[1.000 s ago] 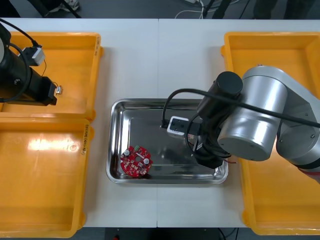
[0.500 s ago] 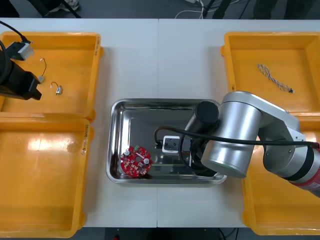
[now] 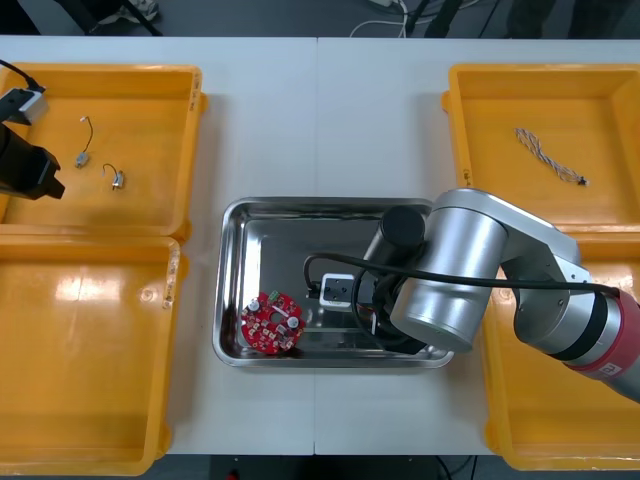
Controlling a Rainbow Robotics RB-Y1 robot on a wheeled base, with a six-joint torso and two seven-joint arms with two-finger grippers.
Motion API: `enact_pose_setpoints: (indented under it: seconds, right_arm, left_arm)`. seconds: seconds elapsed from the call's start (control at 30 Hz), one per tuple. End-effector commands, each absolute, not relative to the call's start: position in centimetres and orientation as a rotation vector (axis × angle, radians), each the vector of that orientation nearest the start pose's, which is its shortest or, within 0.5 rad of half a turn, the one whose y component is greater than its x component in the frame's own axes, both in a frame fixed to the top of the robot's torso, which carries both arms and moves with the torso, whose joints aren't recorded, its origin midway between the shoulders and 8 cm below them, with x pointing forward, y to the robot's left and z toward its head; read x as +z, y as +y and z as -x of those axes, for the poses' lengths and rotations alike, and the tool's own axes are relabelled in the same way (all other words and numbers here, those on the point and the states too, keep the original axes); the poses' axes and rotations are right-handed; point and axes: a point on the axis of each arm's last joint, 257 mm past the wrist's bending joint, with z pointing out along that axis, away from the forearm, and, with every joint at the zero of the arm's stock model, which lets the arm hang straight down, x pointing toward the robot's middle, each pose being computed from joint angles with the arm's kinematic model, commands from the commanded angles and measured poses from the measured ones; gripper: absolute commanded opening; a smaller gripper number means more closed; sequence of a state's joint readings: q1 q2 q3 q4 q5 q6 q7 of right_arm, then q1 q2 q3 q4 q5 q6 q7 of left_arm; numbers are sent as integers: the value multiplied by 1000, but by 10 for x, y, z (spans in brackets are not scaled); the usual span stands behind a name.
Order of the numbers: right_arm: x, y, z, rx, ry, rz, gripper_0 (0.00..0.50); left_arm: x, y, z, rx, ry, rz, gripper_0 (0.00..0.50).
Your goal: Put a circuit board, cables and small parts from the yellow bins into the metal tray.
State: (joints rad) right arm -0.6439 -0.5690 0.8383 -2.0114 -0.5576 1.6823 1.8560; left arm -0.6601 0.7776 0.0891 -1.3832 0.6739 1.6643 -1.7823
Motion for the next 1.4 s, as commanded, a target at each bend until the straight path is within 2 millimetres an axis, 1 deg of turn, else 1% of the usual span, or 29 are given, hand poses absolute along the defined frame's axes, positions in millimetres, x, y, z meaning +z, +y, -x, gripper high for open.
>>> enact_pose_setpoints:
  seconds: [0.03,0.33,0.47,0.5,0.53,0.57,0.6,0.63,0.67,0.87,1.0,1.1,1.3,1.37,1.4]
  right_arm:
    - [-296,-75,-375,-293,2042,1914,0]
    - [-303,-73,-373,-278,2033,1912,0]
    - [-305,-76,-372,-286,2038,1907,0]
    - [-305,-76,-373,-289,2037,1905,0]
    - [-305,-76,-374,-296,2036,1901,64]
    - [-305,-76,-374,-297,2036,1900,106]
    - [-304,-76,-375,-305,2033,1896,195]
    - [-304,-75,-376,-309,2031,1893,364]
    - [-303,-76,-378,-314,2029,1891,500]
    - [-301,-76,-380,-331,2024,1884,500]
    - [-299,-78,-384,-345,2024,1869,500]
    - [-293,-79,-388,-345,2031,1847,500]
    - [-272,-86,-392,-331,2068,1812,500]
    - [-260,-88,-394,-328,2081,1791,500]
    - [-256,-89,-395,-327,2080,1785,500]
  left_arm:
    - [-115,440,-548,198,2570,-341,500]
    - [-115,444,-567,169,2560,-308,500]
    - [-117,447,-572,181,2558,-332,500]
    - [-117,451,-573,190,2558,-338,500]
    - [-117,451,-576,191,2553,-344,500]
    - [-119,452,-577,191,2556,-341,500]
    - [-119,454,-579,192,2554,-336,500]
    - [-119,453,-582,193,2548,-336,500]
    - [-121,452,-584,196,2545,-339,500]
    - [-124,450,-595,248,2533,-351,500]
    - [-133,443,-604,224,2525,-339,500]
    - [-137,438,-613,219,2501,-336,500]
    - [-145,427,-623,223,2481,-353,500]
    - [-148,421,-626,223,2472,-361,500]
    - [-149,421,-626,225,2474,-360,500]
